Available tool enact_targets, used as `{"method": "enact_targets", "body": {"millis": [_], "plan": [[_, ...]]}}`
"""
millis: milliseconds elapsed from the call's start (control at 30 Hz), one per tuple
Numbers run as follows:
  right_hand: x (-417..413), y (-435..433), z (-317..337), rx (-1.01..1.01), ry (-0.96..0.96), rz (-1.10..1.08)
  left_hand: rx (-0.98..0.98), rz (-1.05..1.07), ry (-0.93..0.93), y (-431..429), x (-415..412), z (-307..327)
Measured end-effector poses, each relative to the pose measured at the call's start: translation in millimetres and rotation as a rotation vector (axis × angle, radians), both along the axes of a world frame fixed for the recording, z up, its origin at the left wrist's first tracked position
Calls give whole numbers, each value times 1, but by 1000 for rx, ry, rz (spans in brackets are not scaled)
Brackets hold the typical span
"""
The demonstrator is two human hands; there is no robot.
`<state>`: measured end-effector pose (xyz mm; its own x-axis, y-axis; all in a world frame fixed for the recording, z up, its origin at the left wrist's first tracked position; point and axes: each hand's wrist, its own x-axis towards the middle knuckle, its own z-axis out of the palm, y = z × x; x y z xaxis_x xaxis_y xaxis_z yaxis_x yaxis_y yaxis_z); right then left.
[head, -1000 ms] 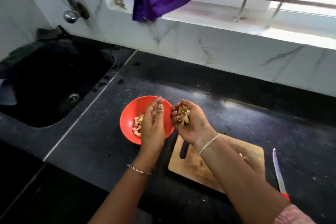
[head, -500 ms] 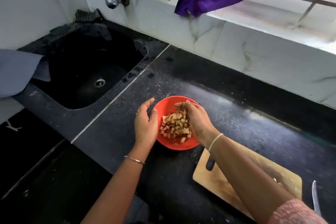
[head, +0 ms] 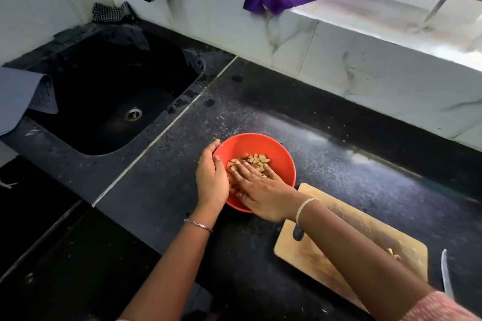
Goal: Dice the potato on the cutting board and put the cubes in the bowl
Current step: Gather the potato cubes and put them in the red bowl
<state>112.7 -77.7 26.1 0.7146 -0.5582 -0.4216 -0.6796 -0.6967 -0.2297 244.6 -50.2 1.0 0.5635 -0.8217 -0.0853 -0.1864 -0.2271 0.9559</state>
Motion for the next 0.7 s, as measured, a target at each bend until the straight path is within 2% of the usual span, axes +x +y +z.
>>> {"method": "enact_targets", "body": {"millis": [67, 233, 433, 567, 700], "plan": [[-1, 0, 3, 18, -61, -4, 3, -5, -8, 0, 1, 1], [-14, -3, 24, 109, -607, -372, -95, -8, -135, 5, -2, 14], [-54, 1, 41, 565, -1121, -920, -229, -68, -189, 5, -25, 28], [-95, 18, 38, 516, -1212, -1051, -214, -221, -46, 8, -60, 31], [-146, 47, 25, 379, -1193, -1198, -239, -454, -48, 18, -113, 28]]}}
